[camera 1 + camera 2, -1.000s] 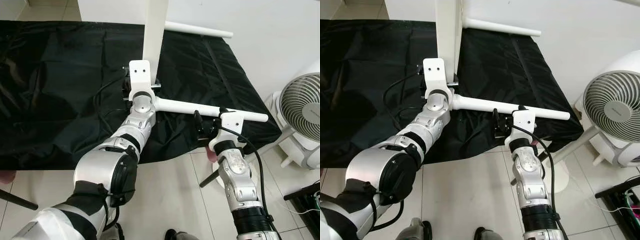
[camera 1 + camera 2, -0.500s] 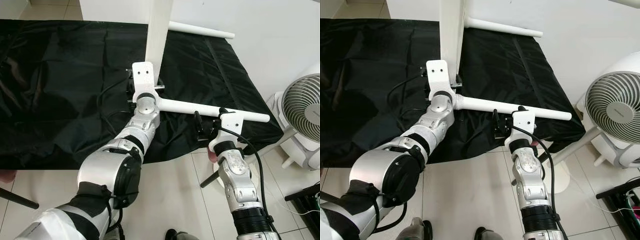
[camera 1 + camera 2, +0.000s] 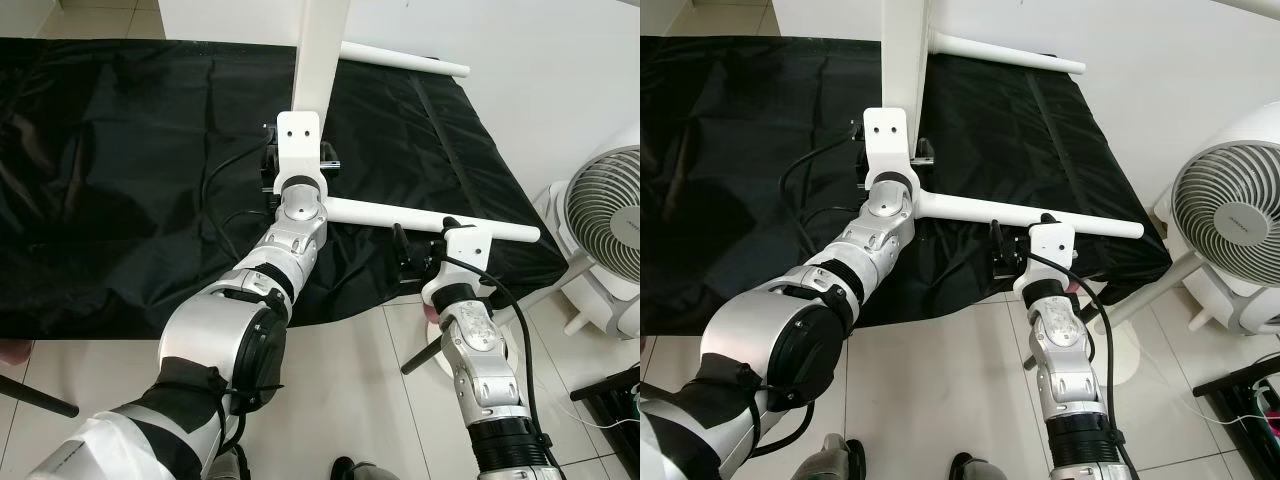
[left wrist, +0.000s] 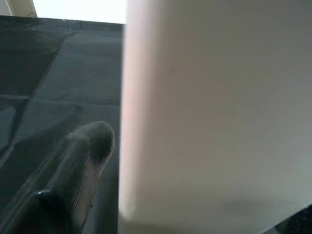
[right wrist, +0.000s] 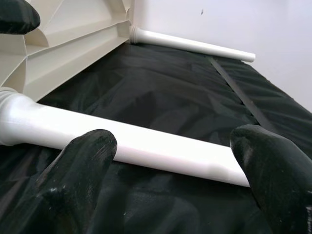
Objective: Building children table
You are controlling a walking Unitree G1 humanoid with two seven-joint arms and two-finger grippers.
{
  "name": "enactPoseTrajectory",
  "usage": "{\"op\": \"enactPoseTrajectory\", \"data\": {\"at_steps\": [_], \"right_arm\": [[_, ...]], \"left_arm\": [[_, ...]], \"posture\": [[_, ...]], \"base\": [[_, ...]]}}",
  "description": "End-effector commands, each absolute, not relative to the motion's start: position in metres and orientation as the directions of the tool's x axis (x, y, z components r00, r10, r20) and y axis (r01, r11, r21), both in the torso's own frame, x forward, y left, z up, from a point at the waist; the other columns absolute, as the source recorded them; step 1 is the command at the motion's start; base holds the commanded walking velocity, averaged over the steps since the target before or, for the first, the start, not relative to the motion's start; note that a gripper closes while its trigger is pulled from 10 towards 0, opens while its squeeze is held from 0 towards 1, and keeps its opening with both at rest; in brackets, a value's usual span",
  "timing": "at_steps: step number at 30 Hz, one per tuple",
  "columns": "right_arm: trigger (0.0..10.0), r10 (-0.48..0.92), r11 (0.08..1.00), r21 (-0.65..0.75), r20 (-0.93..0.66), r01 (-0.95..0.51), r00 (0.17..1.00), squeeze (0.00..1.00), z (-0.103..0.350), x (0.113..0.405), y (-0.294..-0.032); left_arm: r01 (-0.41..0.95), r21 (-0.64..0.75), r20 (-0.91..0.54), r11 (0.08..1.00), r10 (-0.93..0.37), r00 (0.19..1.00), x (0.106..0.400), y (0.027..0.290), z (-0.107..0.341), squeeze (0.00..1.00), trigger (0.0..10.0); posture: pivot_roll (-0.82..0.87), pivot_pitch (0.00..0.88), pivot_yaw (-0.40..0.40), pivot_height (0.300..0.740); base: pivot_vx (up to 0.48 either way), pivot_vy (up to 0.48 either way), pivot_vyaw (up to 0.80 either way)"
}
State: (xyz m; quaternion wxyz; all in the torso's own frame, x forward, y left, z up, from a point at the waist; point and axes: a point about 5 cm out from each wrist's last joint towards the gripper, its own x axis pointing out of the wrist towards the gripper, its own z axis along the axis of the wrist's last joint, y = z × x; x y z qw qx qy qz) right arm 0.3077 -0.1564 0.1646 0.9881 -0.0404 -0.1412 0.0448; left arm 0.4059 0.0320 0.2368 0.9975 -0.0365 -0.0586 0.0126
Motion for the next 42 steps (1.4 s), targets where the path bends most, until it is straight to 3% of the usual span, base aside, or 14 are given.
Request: {"op": "enactPoseTrajectory", "data": {"at_steps": [1, 10, 17, 29, 30, 42], "right_arm": [[10.0, 0.086, 0.994, -0.091, 0.251, -0.064, 0.964, 0.00, 0.159, 0.306, -0.160], [10.0, 0.089, 0.994, -0.086, 0.247, -0.069, 0.965, 0.00, 0.159, 0.302, -0.157], [10.0, 0.086, 0.994, -0.085, 0.239, -0.067, 0.967, 0.00, 0.157, 0.299, -0.157], [10.0, 0.074, 0.995, -0.086, 0.240, -0.055, 0.968, 0.00, 0.158, 0.299, -0.158], [10.0, 0.069, 0.995, -0.086, 0.242, -0.050, 0.968, 0.00, 0.159, 0.299, -0.160], [10.0, 0.065, 0.995, -0.089, 0.243, -0.045, 0.968, 0.00, 0.159, 0.299, -0.160]], "left_arm": [[0.209, -0.026, 0.097, 0.977, -0.206, 0.974, 0.403, 0.015, 0.233, 0.00, 10.0], [0.142, -0.027, 0.018, 0.989, -0.142, 0.990, 0.408, 0.032, 0.222, 0.00, 10.0], [0.008, -0.058, -0.002, 0.998, -0.008, 1.000, 0.412, 0.048, 0.223, 0.00, 10.0], [-0.007, -0.060, 0.027, 0.998, 0.009, 1.000, 0.412, 0.048, 0.228, 0.00, 10.0], [-0.007, -0.082, 0.038, 0.997, 0.010, 0.999, 0.412, 0.049, 0.229, 0.00, 0.0], [-0.013, -0.087, 0.064, 0.996, 0.019, 0.998, 0.413, 0.055, 0.231, 0.00, 0.0]], "posture": [[-0.05, 0.163, -0.037, 0.740], [-0.06, 0.184, -0.033, 0.740], [-0.06, 0.189, -0.030, 0.740], [-0.08, 0.184, -0.021, 0.740], [-0.08, 0.182, -0.019, 0.740], [-0.07, 0.171, -0.021, 0.740]], "base": [[0.000, 0.000, 0.00], [0.000, 0.000, 0.00], [0.000, 0.000, 0.00], [0.000, 0.000, 0.00], [0.000, 0.000, 0.00], [0.000, 0.000, 0.00]]}}
